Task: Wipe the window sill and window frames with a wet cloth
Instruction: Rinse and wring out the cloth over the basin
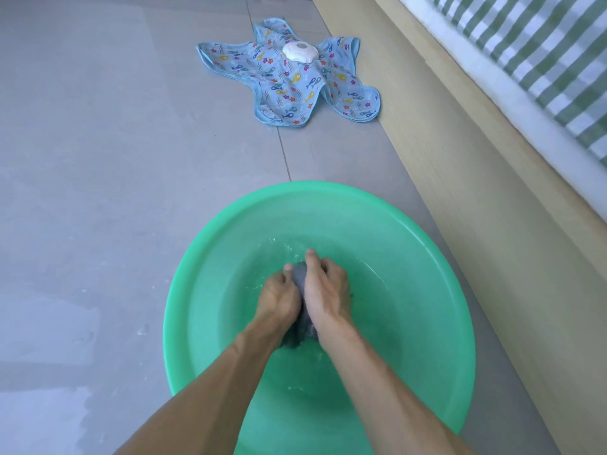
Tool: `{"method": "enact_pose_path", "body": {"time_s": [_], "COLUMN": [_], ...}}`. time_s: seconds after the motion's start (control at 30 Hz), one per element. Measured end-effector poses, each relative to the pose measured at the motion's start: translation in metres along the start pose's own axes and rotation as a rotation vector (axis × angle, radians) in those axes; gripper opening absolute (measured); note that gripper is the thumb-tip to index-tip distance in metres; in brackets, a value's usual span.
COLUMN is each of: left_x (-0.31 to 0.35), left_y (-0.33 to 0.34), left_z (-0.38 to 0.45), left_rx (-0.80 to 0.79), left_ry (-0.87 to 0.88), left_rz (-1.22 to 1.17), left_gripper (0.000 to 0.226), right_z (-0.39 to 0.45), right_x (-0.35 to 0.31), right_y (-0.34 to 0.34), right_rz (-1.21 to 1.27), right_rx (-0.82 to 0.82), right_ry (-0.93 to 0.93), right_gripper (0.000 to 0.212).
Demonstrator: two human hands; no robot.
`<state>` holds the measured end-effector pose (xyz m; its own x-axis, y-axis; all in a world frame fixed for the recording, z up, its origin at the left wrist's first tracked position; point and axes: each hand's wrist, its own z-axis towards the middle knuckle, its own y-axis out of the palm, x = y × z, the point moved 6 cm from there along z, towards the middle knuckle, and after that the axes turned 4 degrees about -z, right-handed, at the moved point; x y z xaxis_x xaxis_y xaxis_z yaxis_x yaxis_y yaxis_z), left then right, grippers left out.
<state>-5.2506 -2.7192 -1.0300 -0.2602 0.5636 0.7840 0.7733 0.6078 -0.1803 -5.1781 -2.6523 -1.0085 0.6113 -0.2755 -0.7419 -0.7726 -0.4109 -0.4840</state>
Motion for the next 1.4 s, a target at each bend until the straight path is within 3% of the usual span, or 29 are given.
{"method": "enact_pose_path", "body": {"time_s": [0.07, 0.17, 0.27, 0.37, 0.43, 0.5, 0.57, 0.63, 0.67, 0.77, 0.83, 0.9, 0.93, 1.0, 1.07, 1.1, 1.17, 1.27, 1.33, 1.4], "left_x": [0.0, 0.015, 0.021, 0.014, 0.013, 0.011, 0.005, 0.001, 0.004, 0.017, 0.024, 0.027, 0.026, 0.023, 0.026, 0.028, 0.036, 0.056, 0.071, 0.075], "left_y": [0.01, 0.007, -0.011, -0.022, -0.025, -0.022, -0.021, -0.019, -0.018, -0.014, -0.009, -0.008, -0.011, -0.014, -0.007, -0.002, 0.007, 0.006, 0.0, 0.001], "left_z": [-0.01, -0.016, -0.004, -0.004, -0.01, -0.015, -0.018, -0.02, -0.021, -0.023, -0.025, -0.027, -0.025, -0.019, -0.024, -0.028, -0.033, -0.032, -0.039, -0.04], "left_rx": [-0.18, -0.221, -0.09, -0.101, -0.077, -0.081, -0.129, -0.177, -0.206, -0.3, -0.322, -0.326, -0.325, -0.371, -0.52, -0.604, -0.69, -0.448, -0.125, 0.037], "left_ry": [-0.132, 0.022, 0.244, 0.265, 0.292, 0.318, 0.334, 0.369, 0.393, 0.387, 0.284, 0.181, 0.144, 0.11, 0.104, 0.104, 0.147, 0.418, 0.654, 0.857], "left_rz": [-0.079, 0.17, 0.561, 0.99, 1.108, 1.11, 1.071, 0.908, 0.707, 0.003, -0.159, -0.134, -0.087, 0.07, 0.226, 0.288, 0.415, 0.792, 1.151, 1.294], "left_gripper": [0.056, 0.052, 0.028, 0.04, 0.038, 0.038, 0.058, 0.086, 0.091, 0.073, 0.051, 0.026, 0.024, 0.025, 0.025, 0.028, 0.029, 0.013, 0.02, 0.022], "right_z": [-0.004, 0.006, 0.018, 0.005, -0.009, -0.022, -0.029, -0.029, -0.027, -0.025, -0.022, -0.024, -0.029, -0.044, -0.059, -0.061, -0.06, -0.054, -0.047, -0.041], "right_x": [-0.008, -0.012, -0.019, -0.012, 0.002, -0.001, -0.018, -0.031, -0.036, -0.046, -0.045, -0.047, -0.051, -0.061, -0.057, -0.052, -0.048, -0.057, -0.06, -0.057], "right_y": [-0.008, -0.035, -0.037, -0.02, -0.01, -0.005, -0.007, -0.017, -0.022, -0.035, -0.039, -0.042, -0.046, -0.047, -0.041, -0.036, -0.031, -0.035, -0.037, -0.036], "right_rz": [-0.075, -0.321, -0.675, -1.124, -1.433, -1.496, -1.364, -1.095, -0.923, -0.497, -0.284, -0.194, -0.297, -0.877, -1.351, -1.45, -1.493, -1.443, -1.339, -1.187], "right_rx": [0.128, 0.268, 0.104, -0.216, -0.35, -0.286, -0.17, -0.19, -0.226, -0.212, -0.157, -0.191, -0.219, -0.22, -0.22, -0.236, -0.19, -0.037, -0.031, -0.117], "right_ry": [-0.041, -0.13, -0.331, -0.577, -0.728, -0.909, -0.999, -0.904, -0.824, -0.563, -0.394, -0.338, -0.407, -0.754, -1.039, -1.093, -1.093, -0.984, -0.819, -0.623], "right_gripper": [0.043, 0.042, 0.041, 0.049, 0.073, 0.054, 0.024, 0.017, 0.017, 0.021, 0.023, 0.038, 0.044, 0.066, 0.094, 0.099, 0.083, 0.035, 0.025, 0.017]}}
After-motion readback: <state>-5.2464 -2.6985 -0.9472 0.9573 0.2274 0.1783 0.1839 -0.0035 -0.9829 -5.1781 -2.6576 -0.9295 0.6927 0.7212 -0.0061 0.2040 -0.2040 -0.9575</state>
